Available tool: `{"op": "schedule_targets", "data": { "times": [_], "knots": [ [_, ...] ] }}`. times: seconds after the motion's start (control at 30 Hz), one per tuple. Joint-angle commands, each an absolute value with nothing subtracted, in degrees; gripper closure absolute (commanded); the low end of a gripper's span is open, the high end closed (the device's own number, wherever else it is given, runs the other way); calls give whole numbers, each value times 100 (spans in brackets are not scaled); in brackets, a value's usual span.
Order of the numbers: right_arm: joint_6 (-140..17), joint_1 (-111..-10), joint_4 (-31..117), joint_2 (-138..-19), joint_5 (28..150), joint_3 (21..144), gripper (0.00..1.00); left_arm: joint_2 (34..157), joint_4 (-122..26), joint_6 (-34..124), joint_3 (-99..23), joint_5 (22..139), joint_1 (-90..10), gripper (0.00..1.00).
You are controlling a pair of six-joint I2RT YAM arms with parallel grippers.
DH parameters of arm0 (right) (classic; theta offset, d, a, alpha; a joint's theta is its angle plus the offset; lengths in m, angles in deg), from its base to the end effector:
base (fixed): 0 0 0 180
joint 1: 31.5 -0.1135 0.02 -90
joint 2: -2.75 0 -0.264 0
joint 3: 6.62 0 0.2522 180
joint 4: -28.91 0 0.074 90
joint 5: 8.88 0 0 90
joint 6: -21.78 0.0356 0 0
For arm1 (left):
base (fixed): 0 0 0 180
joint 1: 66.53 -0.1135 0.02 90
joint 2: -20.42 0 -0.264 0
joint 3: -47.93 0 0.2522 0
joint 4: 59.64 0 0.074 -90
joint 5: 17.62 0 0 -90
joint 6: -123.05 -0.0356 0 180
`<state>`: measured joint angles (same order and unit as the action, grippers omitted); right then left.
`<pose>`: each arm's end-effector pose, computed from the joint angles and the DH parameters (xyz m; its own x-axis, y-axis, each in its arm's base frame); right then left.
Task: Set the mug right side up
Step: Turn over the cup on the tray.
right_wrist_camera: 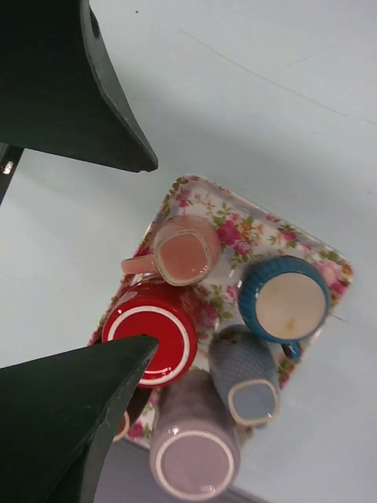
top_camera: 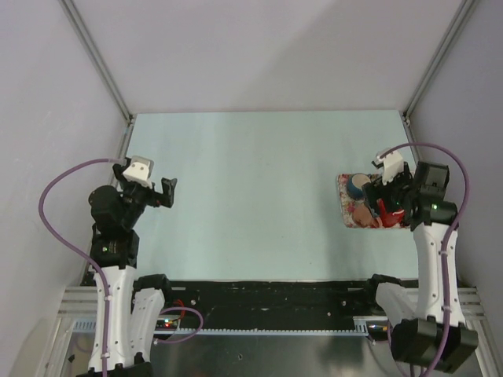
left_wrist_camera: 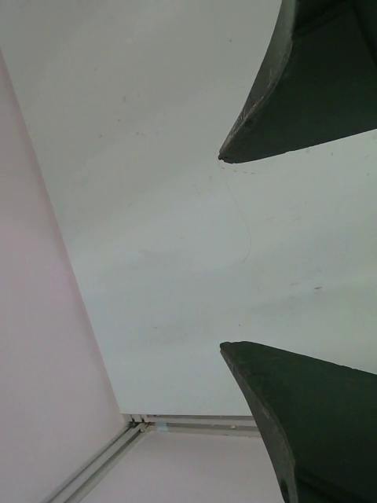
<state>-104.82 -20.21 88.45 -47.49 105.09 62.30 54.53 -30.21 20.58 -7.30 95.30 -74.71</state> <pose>0.1702 -0.0192 0.3275 -0.4421 -0.4673 -0.7656 -0.4808 0.8440 -0.2376 0.1429 0.0065 0.3370 -0.0856 0.1886 -0.9783 0.2754 0.9481 0.1587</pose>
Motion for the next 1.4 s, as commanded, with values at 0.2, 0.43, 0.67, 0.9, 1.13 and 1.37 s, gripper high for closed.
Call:
{"op": "schedule_targets", "data": {
  "times": [0.2, 0.43, 0.67, 0.9, 1.13, 1.37],
  "knots": [
    [-11668, -1722, 9261, -5825, 10947, 6225, 10, 5527, -3105, 2046, -640, 9989, -7513, 2],
    [-12168, -1872, 9199, -6505, 10448, 6285, 9, 5570, -3105, 2020, -626, 10034, -7514, 2],
    [-12141, -1883, 8924, -7021, 10209, 6439, 10, 5612, -3107, 2012, -606, 10077, -7512, 2],
    [-12302, -2027, 8995, -7209, 10073, 6597, 10, 5658, -3108, 1991, -598, 10117, -7514, 2],
    [-12615, -2196, 9513, -7253, 9842, 6695, 14, 5650, -3107, 1989, -584, 10136, -7510, 2],
    [-12836, -2106, 10089, -7158, 10075, 6702, 18, 5655, -3103, 1985, -575, 10170, -7516, 2]
  ]
}}
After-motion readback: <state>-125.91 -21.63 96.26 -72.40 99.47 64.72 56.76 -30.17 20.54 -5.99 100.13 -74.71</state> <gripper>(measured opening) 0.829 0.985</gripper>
